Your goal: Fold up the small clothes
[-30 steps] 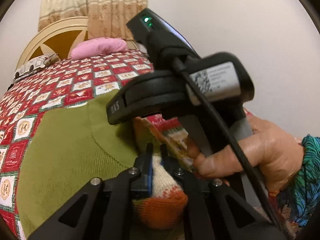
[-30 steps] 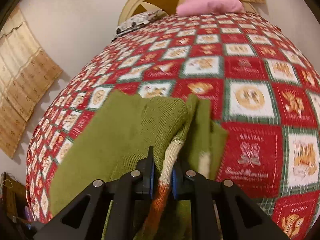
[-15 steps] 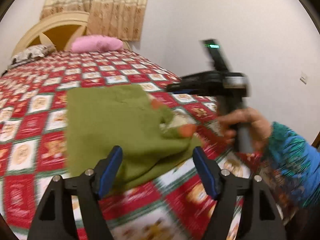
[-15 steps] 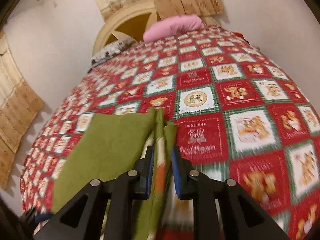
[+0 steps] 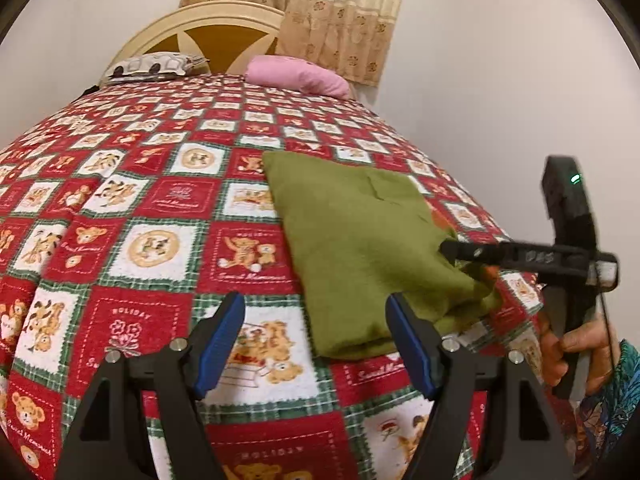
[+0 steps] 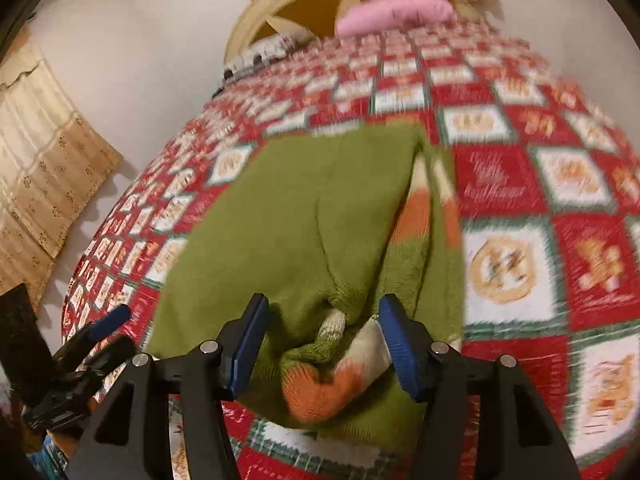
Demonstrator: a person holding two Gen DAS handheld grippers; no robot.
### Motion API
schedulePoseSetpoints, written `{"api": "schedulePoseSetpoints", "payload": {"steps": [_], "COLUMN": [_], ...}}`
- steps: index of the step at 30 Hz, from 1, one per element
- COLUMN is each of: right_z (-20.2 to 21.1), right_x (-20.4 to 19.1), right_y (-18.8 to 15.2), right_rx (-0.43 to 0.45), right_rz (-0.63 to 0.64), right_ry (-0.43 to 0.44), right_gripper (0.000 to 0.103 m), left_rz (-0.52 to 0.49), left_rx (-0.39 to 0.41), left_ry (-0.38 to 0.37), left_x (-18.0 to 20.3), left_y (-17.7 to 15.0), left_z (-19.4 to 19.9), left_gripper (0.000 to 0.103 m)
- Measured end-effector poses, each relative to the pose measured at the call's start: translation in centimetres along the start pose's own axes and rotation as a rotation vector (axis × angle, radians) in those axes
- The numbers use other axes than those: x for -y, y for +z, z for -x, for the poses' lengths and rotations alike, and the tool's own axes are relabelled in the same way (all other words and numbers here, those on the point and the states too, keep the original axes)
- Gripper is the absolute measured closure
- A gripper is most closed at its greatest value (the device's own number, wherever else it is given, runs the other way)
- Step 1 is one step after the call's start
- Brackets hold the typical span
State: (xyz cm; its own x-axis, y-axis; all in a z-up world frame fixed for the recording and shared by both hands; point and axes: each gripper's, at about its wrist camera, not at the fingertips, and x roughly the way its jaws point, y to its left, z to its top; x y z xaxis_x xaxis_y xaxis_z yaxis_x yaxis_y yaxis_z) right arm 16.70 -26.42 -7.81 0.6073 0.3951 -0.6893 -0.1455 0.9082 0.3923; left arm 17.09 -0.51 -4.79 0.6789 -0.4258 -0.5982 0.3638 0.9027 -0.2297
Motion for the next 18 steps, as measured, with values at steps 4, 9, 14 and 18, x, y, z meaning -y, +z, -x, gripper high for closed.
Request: {"api": "schedulePoseSetpoints", "payload": {"steps": [4, 9, 14, 18], "right_z": [-0.6, 1.5, 4.7, 3.4], "right_x": [-0.4, 0.3, 1.7, 2.9], "right_y": [-0.7, -1.2, -1.0, -2.7], "right_rx": [0.006, 0.008, 0.054, -0.007], "right_rz": [0.075, 0.106, 0.092, 0.109], "right_ry": [-0.014, -0.059, -0.091, -0.160], "right_gripper": [0.062, 0.090, 0.094, 0.096], "left_rz": [0.041, 0.073, 0.045, 0.023], "left_rx": [-0.023, -0.049, -0.041, -0.019], "left_ry": [0.011, 0.003, 0.007, 0.005], "left_x": [-1.1, -1.8, -1.6, -0.7], "left_y": [0.1, 0.1, 0.9, 2.3], "left_z": [-0.7, -1.2, -1.3, -2.2], "left_gripper": [0.028, 0.028, 0.028, 0.028]}}
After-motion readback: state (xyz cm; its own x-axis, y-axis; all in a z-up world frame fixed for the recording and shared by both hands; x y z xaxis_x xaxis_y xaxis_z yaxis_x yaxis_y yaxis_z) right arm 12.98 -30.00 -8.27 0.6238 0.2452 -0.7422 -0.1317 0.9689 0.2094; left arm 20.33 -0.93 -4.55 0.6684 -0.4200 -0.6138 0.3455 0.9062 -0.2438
